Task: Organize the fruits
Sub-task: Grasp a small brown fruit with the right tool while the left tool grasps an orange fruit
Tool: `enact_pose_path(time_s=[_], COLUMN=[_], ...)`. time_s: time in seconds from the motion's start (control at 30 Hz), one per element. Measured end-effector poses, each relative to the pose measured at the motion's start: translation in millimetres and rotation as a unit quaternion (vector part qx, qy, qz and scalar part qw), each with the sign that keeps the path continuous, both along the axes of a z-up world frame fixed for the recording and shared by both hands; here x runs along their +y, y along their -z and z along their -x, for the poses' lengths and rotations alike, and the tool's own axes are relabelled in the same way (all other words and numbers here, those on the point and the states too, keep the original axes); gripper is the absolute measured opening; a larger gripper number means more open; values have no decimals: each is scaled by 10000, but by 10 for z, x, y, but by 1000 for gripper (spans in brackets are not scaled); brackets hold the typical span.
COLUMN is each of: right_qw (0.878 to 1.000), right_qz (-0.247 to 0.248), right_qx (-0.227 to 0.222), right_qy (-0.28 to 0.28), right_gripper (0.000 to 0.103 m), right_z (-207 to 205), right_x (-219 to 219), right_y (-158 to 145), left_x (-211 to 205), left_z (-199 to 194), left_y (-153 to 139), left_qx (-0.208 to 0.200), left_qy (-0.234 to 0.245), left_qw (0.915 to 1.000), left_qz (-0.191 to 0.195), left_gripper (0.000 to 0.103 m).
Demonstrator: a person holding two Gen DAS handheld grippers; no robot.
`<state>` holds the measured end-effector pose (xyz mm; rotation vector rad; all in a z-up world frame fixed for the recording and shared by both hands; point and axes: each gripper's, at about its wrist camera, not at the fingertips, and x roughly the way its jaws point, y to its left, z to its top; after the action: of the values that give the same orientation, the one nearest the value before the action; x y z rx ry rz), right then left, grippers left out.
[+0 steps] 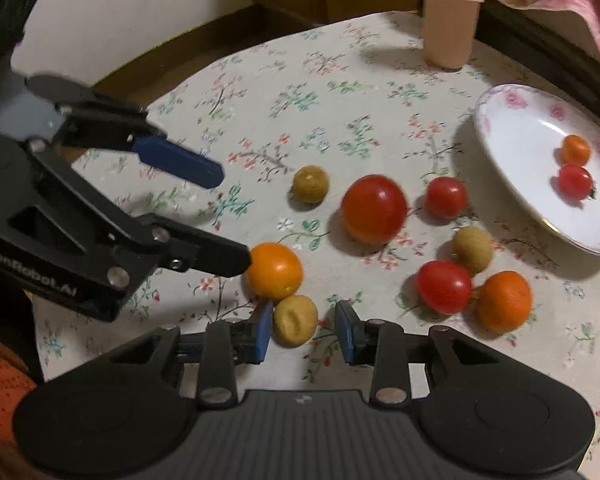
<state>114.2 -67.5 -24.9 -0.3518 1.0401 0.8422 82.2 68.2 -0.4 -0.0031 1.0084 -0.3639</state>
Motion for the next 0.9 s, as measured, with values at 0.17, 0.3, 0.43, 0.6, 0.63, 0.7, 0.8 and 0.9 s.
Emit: enact_pose_path(time_s=[0.17, 0.3, 0.43, 0.6, 0.63, 0.7, 0.8, 0.9], right_qw=[9997, 9988, 9975, 9971, 9970, 9968, 9965, 9965], right_qz=[-14, 39, -26, 24, 32, 58, 80, 103], right_qx=[180, 155, 120, 111, 105, 111, 118, 120], right_qy=[157, 457, 697, 752, 764, 787, 824, 815], right_gripper=[30, 30, 30, 30, 30, 30, 30, 30], right_z=[-11, -58, -86, -98, -94, -100, -111, -116], right_x=[-85, -256, -393, -463, -475, -484, -482, -474], right_y=[-15, -49, -78, -52, -46, -44, -33, -24], left_x=[-46, -198, -335, -431, -448, -456, -468, -455], left_z=[-3, 20, -9, -41, -47, -54, -43, -56], left_y=[19, 45, 156, 272, 295, 329, 334, 327], left_qx=[46, -29, 49, 82, 71, 95, 34, 43], left_qy=[102, 322, 407, 401, 396, 386, 367, 303], left_qw=[9999, 9995, 9989, 9978, 9974, 9970, 9966, 9971], left_qz=[21, -64, -230, -514, -604, -666, -739, -702], left_gripper=[70, 61, 52, 51, 50, 48, 45, 42])
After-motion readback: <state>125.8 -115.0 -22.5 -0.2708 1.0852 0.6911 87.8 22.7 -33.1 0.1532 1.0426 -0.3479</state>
